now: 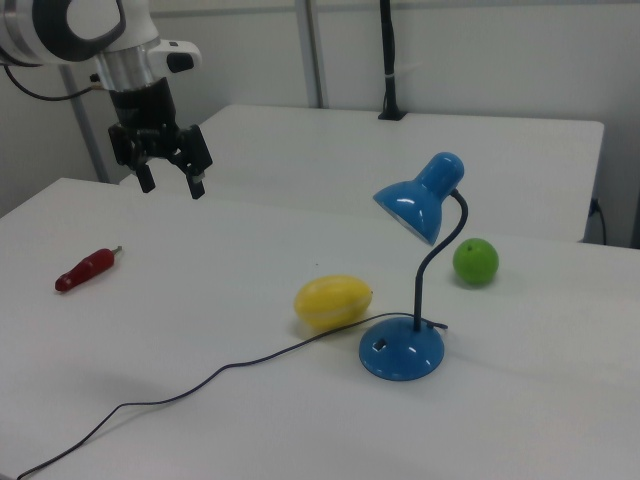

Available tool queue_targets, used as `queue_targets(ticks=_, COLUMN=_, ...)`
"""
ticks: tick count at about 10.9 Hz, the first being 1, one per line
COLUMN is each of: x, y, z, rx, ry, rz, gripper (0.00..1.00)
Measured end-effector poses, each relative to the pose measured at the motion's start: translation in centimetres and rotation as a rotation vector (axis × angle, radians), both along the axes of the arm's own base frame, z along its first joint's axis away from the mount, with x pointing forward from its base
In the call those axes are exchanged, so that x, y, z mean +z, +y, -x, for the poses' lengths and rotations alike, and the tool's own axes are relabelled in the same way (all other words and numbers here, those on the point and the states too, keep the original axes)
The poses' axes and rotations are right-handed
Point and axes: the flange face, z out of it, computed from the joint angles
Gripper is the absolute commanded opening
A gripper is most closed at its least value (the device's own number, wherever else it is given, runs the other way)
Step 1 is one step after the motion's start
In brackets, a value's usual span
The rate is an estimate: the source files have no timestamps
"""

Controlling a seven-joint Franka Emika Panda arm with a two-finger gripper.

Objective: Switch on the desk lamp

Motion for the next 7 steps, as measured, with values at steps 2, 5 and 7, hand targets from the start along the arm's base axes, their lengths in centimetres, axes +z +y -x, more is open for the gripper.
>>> queue_targets(ticks=2, x=-0.07, y=-0.01, z=0.09, rx=0.000, ry=0.008, rz=0.001, gripper=0.91)
queue_targets(ticks=5, x=-0.07, y=-0.01, z=0.09, rx=0.000, ry=0.008, rz=0.001, gripper=0.00)
queue_targets(ticks=7, x=-0.09, y=0.00, z=0.09, rx=0.000, ry=0.009, rz=0.001, gripper=0.00)
